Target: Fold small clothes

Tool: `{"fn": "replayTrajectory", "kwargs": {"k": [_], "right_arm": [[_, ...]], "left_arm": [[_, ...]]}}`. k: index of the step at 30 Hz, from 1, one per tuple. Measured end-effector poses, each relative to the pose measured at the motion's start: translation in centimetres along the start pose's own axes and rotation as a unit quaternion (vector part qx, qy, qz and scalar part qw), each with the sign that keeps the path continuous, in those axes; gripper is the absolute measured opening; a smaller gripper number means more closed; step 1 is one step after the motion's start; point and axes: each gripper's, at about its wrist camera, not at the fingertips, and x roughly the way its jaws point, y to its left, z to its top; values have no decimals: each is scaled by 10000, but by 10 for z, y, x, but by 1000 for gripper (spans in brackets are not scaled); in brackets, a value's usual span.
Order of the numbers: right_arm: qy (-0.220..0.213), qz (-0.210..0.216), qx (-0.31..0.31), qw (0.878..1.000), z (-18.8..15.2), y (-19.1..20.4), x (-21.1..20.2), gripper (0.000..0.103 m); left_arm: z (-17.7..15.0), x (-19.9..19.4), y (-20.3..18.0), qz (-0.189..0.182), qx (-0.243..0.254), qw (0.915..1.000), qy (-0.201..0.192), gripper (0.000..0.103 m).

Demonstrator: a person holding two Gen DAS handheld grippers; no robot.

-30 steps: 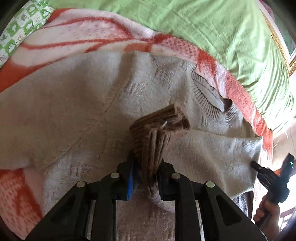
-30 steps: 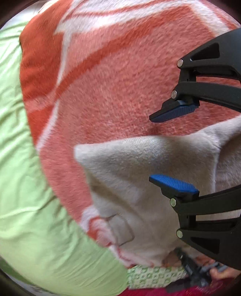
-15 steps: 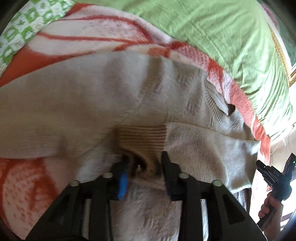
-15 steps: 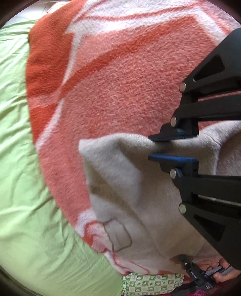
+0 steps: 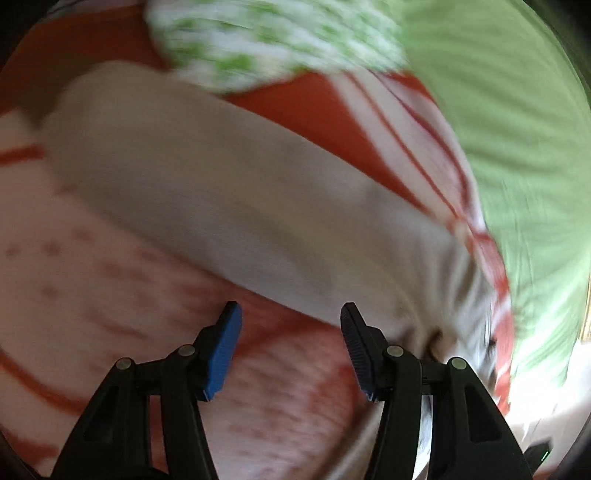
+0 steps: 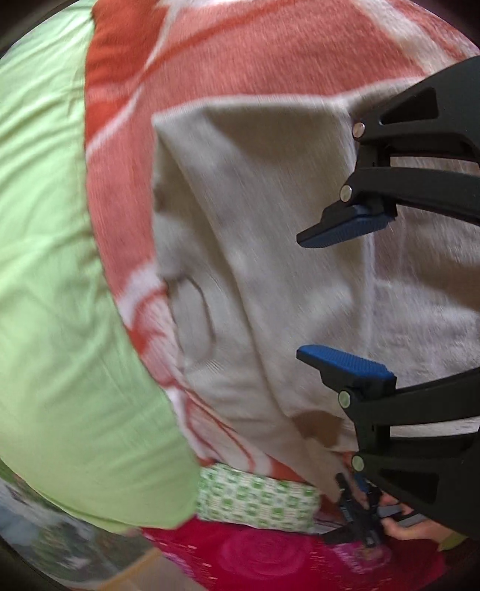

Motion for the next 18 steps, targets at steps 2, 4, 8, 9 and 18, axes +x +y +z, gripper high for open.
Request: {"fn": "replayTrajectory", "kwargs": {"k": [2, 4, 8, 9, 18], "right_arm": [[148, 78, -65, 9998, -6, 10, 7, 56], [229, 113, -111, 9996, -10, 18, 10, 56], [338, 168, -292, 9989, -18, 32, 10, 56], [351, 189, -302, 9987, -18, 34, 11, 56], [240, 189, -152, 9994, -21, 21, -4, 56]], "left_arm": [[17, -8, 29, -52, -457, 9987, -202, 56], [31, -13, 54, -200, -984, 9943, -354, 56], [53, -15, 104, -973, -2170, 9682, -780, 56], [57, -15, 107, -1002, -2232, 9659, -852, 52], [72, -36, 39, -896, -441, 9898, -1017, 10]]}}
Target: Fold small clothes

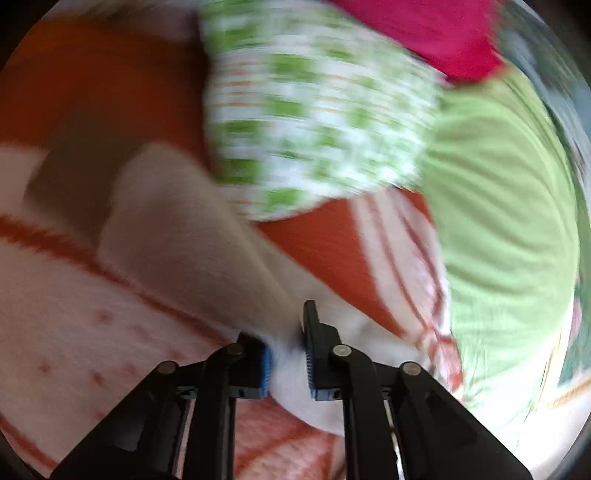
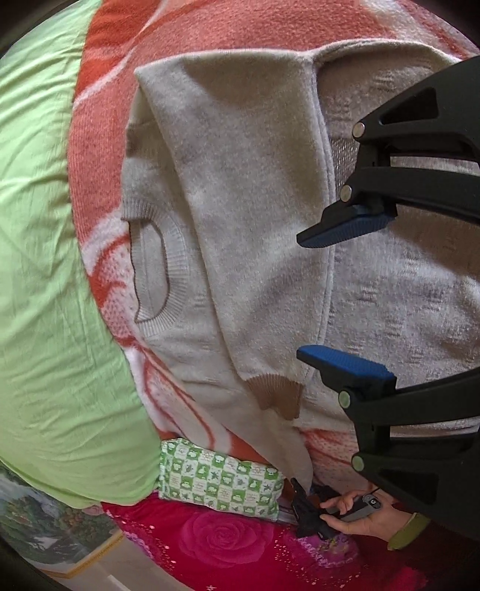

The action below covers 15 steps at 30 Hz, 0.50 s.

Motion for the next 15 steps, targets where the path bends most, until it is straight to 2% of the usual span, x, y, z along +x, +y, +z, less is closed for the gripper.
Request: {"fn": "replayTrajectory", "kwargs": {"k": [3, 5, 7, 10, 11, 13, 14, 15], "right_arm": [[-89, -23, 145, 9999, -1, -13, -8, 56], [-141, -8, 266, 9995, -2, -23, -13, 56], [-198, 1, 359, 9992, -2, -31, -19, 56], [-324, -8, 512, 9982, -1, -45, -29, 56], [-372, -30, 601, 9975, 0, -53, -34, 56], [-412, -68, 769, 9962, 1, -66, -39, 56], [-417, -85, 829, 9956, 2, -71, -40, 56], [-424, -121, 903, 9949, 2, -77, -41, 56]], "left_arm": [[-26, -4, -57, -354, 698, 9969, 95, 9], [-50, -2, -102, -705, 1228, 9895, 287, 8], [-83, 5, -144, -1017, 1690, 9787, 577, 8], [-146, 25, -208, -1495, 2493, 9495, 1181, 10], [-174, 32, -228, -1599, 2832, 9352, 1402, 10], [-220, 50, -255, -1599, 3396, 9110, 1708, 10], [-252, 64, -268, -1548, 3772, 8923, 1938, 12], [-273, 73, -272, -1487, 3988, 8809, 2069, 13]]}}
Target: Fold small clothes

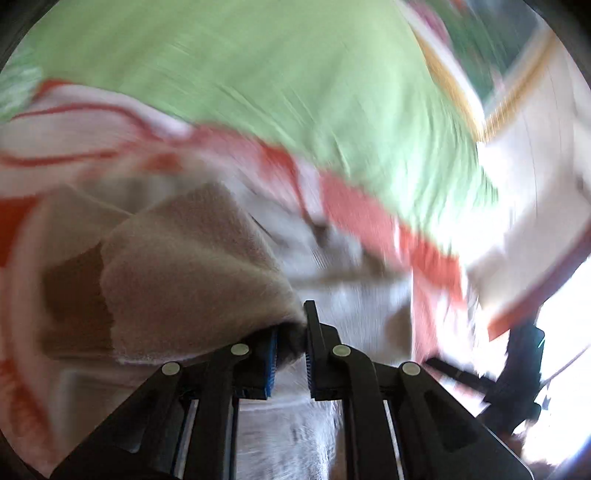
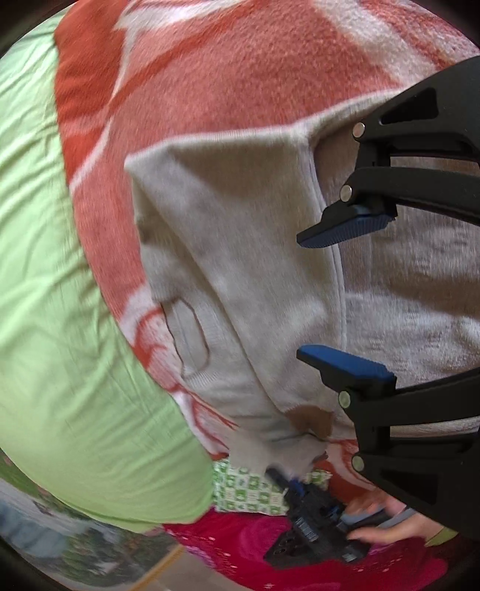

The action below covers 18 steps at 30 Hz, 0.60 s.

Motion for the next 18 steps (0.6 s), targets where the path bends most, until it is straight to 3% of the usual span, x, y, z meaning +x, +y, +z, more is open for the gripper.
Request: {"fn": "replayTrajectory", "kwargs": {"k": [4, 6, 10, 15, 18], "right_arm": [[59, -63, 49, 10000, 4, -9, 1, 56], [112, -84, -24, 9999, 6, -5, 5, 57], [160, -14, -298, 9994, 10, 14, 15, 63], [339, 428, -1193, 9914, 5, 77, 43, 66], [516, 581, -2137, 9738, -9, 128, 69, 67]], "left_arm": [[-29, 62, -36, 562, 897, 9915, 760, 23], [-41, 53, -37, 589, 986, 9903, 779, 35], [-55, 18, -30, 679, 1215, 9875, 739, 44], [-57, -33, 23, 1680, 1186, 9779, 376, 54], [-50, -37, 60, 2113, 978, 9715, 438, 54]]}}
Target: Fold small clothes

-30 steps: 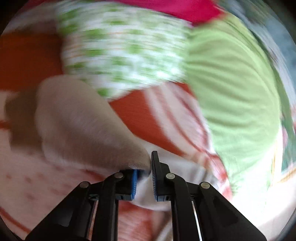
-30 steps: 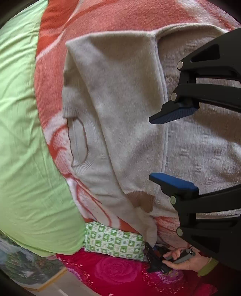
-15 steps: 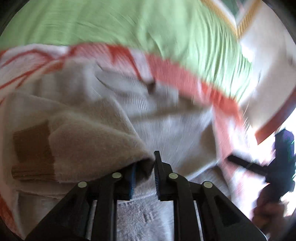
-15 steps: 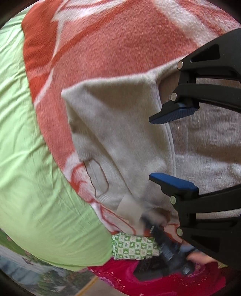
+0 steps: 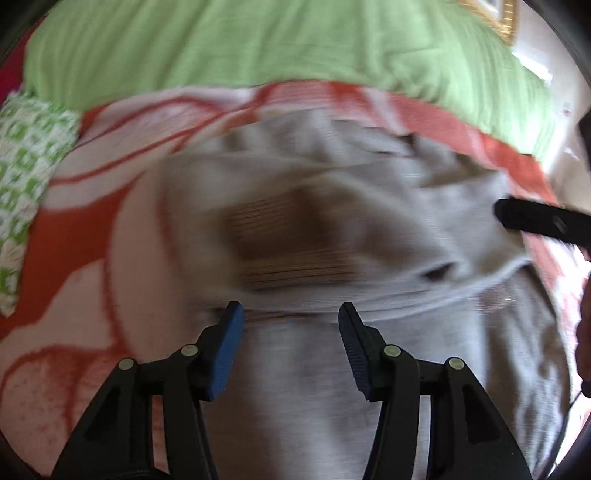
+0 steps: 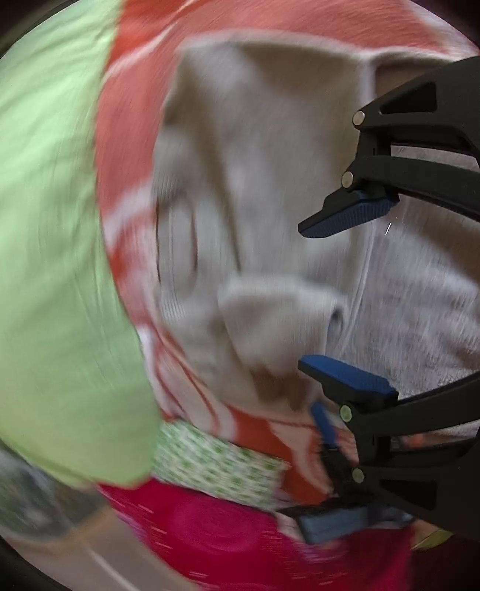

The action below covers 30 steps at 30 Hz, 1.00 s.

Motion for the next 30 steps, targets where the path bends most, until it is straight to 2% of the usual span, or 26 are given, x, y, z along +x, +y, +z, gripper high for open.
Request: {"fn": "replayTrajectory", "kwargs": {"k": [3, 5, 8, 10, 11, 12, 13, 14, 16, 17, 18, 20, 22, 25, 26, 27, 29, 30], "right_arm": [[178, 18, -963, 9952, 3, 43, 32, 67], [298, -121, -1609, 9864, 0, 64, 51, 67], [538, -472, -2451, 9668, -11, 83, 84, 67], [594, -936, -2753, 9549, -15, 83, 104, 65], [562, -1011, -2607, 9585, -12, 77, 107, 48], [549, -1021, -2325, 9657, -8, 66, 105, 21], [498, -983, -1927, 9751, -1, 54, 99, 7], [224, -916, -1177, 9886, 8, 31, 82, 0], [-286, -775, 10, 9966, 14, -10, 47, 0], [-550, -731, 657, 9936, 11, -36, 27, 0], [-760, -823, 1282, 9854, 2, -64, 8, 0], [-798, -1017, 1680, 9773, -14, -96, -9, 0], [-729, -911, 1628, 9797, -19, -100, -10, 3], [-576, -660, 900, 9921, -17, -61, 0, 7], [-485, -533, 387, 9967, -14, -35, 11, 18], [-409, -488, 52, 9980, -12, -17, 20, 42], [-379, -361, -678, 9963, -11, 21, 36, 62], [-355, -405, -1158, 9918, -12, 42, 47, 62]], "left_arm": [[-1, 19, 24, 314, -112, 9991, 261, 54], [-3, 32, 38, 441, -314, 9978, 383, 55], [-4, 41, 55, 244, -772, 9959, 411, 56], [-3, 43, 57, 261, -871, 9950, 412, 56], [-3, 44, 58, 285, -929, 9944, 415, 56], [-3, 45, 59, 289, -988, 9938, 415, 56], [-4, 44, 60, 290, -1031, 9934, 410, 56], [-4, 44, 62, 283, -1099, 9927, 412, 56], [-4, 44, 63, 266, -1194, 9916, 413, 56], [-4, 43, 63, 261, -1243, 9911, 405, 56], [-4, 42, 63, 262, -1279, 9906, 403, 56], [-6, 38, 63, 274, -1305, 9903, 402, 56], [-7, 37, 63, 269, -1328, 9900, 392, 56], [-8, 36, 63, 257, -1324, 9901, 390, 56], [-8, 36, 63, 254, -1299, 9904, 405, 56], [-7, 37, 62, 256, -1274, 9907, 414, 56], [-7, 36, 63, 264, -1268, 9907, 416, 56], [-7, 36, 64, 251, -1280, 9906, 417, 56]]}}
